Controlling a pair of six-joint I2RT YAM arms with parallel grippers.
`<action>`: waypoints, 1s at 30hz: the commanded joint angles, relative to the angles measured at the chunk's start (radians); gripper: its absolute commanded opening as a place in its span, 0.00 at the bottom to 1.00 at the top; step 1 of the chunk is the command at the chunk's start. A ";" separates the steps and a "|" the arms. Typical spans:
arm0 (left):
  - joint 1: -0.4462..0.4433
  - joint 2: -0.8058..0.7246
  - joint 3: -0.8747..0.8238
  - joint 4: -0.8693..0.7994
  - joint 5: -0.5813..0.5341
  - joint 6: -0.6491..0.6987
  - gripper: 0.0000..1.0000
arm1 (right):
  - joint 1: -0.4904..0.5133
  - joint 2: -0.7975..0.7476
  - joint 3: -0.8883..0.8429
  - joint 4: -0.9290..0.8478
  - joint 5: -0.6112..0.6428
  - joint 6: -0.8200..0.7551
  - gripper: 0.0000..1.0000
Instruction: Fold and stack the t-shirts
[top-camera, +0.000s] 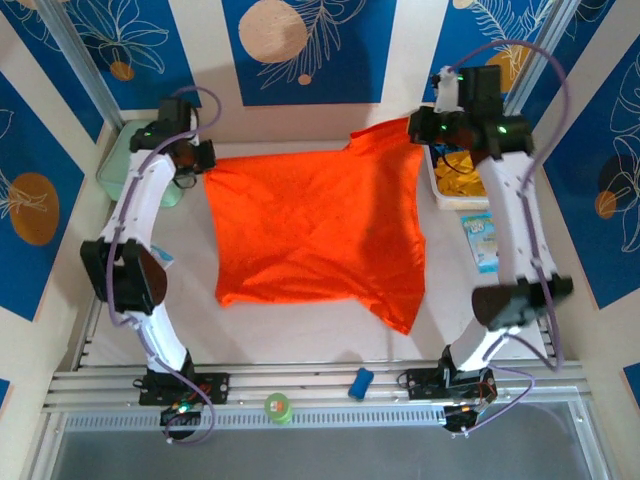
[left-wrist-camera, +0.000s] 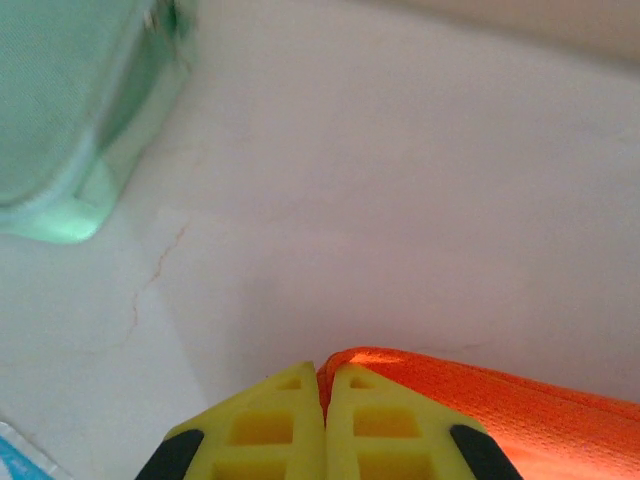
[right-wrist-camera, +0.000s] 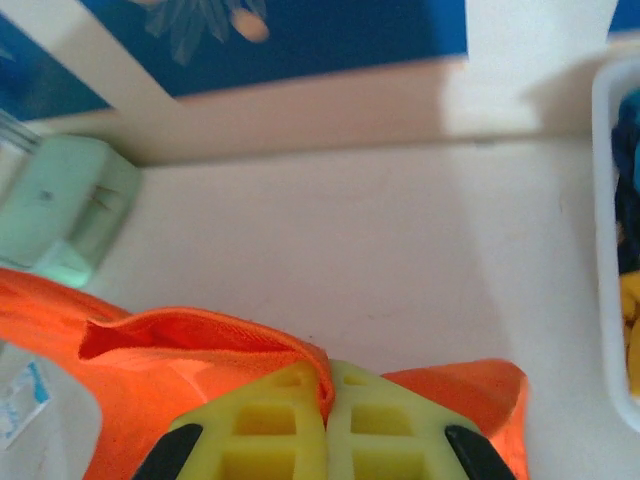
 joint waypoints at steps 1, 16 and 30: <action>0.007 -0.133 0.079 -0.100 0.035 0.035 0.00 | 0.015 -0.142 -0.070 0.027 -0.014 -0.079 0.00; 0.007 -0.566 0.236 -0.298 0.071 0.052 0.00 | 0.094 -0.550 0.196 -0.115 -0.068 -0.089 0.00; 0.007 -0.656 0.403 -0.380 -0.013 0.080 0.00 | 0.088 -0.580 0.326 -0.225 -0.006 -0.121 0.00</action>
